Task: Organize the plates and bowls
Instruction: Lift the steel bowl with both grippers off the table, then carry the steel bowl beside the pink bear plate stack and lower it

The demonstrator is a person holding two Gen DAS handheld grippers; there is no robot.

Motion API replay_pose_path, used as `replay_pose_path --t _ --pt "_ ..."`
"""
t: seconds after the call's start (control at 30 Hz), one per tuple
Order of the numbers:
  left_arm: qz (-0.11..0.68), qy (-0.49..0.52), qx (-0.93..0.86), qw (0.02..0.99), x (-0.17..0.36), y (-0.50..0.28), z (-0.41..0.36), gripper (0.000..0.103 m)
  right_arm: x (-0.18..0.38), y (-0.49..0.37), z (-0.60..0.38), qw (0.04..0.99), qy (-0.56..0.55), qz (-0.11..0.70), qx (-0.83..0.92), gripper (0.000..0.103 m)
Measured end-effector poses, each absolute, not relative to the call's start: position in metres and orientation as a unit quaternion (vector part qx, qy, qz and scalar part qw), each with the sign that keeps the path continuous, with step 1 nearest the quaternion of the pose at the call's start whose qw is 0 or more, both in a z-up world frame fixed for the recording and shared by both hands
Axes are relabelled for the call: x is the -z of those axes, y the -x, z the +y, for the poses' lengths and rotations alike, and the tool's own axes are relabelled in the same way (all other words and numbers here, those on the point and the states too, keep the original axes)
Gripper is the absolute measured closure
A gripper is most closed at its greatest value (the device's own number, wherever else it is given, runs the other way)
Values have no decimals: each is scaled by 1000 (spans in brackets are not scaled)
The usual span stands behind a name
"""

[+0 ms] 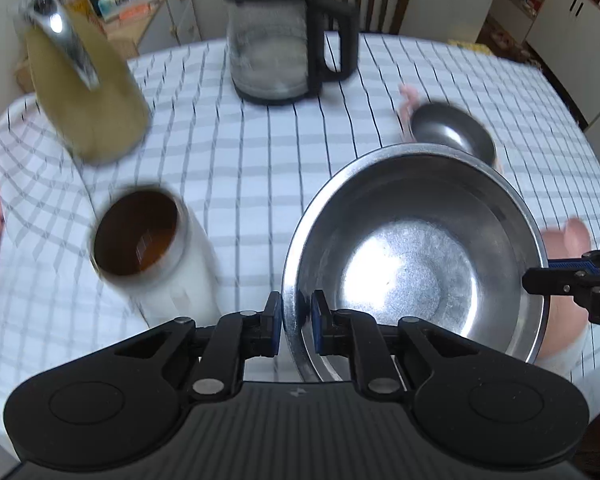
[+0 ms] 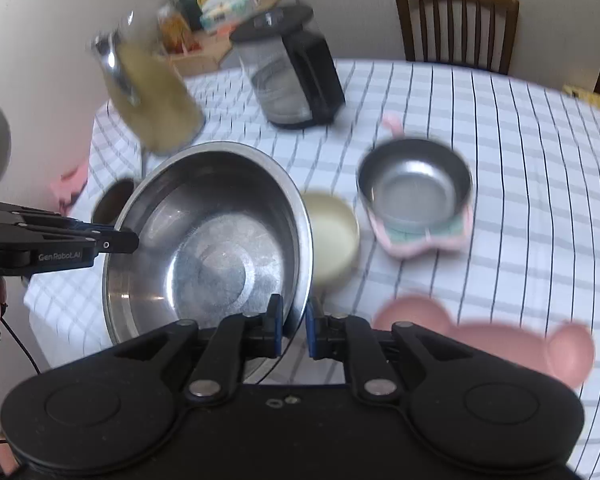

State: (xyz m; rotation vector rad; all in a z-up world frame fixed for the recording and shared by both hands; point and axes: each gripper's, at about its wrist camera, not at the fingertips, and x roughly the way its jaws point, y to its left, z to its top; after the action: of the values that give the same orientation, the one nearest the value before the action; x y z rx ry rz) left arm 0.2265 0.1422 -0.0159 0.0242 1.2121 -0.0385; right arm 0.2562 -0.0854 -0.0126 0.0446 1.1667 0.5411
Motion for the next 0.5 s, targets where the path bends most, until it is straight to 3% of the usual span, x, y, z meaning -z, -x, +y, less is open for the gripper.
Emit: replay_pose_path --t 0.5 --pt "626 17 10 779 93 -149 112 89 92 -182 -117 745 7 614 -260 90"
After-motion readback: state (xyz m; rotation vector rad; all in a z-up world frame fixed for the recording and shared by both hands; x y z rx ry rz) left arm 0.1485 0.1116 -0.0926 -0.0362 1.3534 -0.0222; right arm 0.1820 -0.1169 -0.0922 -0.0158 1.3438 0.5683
